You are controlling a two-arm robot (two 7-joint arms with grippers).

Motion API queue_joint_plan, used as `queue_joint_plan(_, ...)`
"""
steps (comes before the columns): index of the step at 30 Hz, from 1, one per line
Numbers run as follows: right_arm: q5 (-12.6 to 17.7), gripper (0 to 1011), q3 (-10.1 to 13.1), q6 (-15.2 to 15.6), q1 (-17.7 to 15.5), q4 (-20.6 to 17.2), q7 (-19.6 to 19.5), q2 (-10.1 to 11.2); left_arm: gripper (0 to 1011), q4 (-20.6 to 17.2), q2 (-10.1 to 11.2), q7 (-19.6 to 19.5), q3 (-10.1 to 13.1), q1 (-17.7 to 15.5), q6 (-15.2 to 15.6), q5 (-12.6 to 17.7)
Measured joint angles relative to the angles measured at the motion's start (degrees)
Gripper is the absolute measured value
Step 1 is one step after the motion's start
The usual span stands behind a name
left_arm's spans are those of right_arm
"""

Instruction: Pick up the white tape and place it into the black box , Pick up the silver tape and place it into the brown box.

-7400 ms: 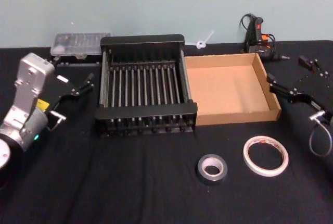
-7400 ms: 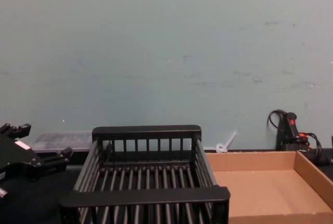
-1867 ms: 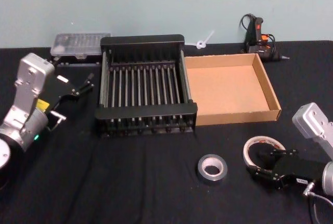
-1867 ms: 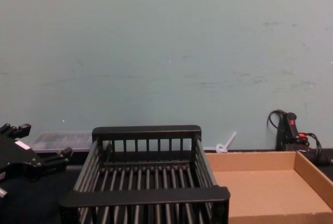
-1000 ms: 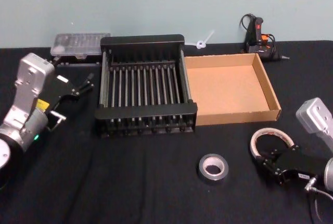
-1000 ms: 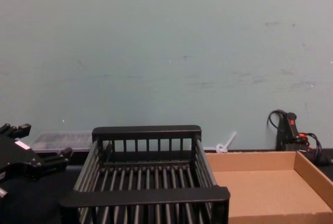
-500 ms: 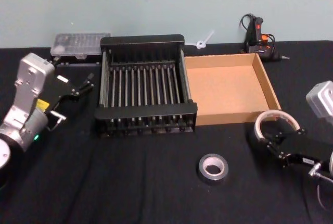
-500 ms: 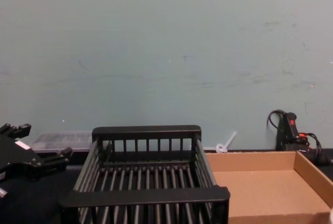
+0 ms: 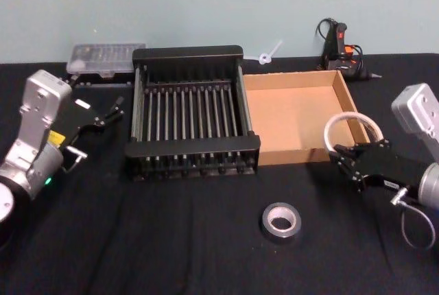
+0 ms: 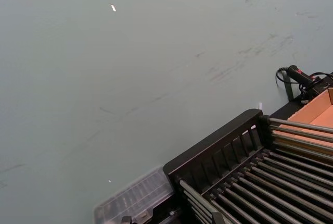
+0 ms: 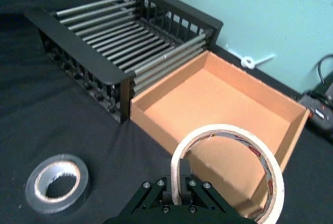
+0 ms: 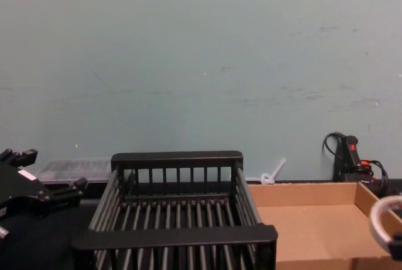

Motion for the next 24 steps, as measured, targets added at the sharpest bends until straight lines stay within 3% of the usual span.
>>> queue_joint_plan(11, -2.9, 96, -2.8, -1.8, 6.3, 4.1, 1.7, -4.3, 1001, 0.0, 0.0, 0.0, 0.0, 0.0, 0.0, 0.0)
queue_joint_plan(24, -3.5, 96, -5.7, -2.9, 11.9, 8.1, 3.9, -8.1, 1001, 0.0, 0.0, 0.0, 0.0, 0.0, 0.0, 0.0)
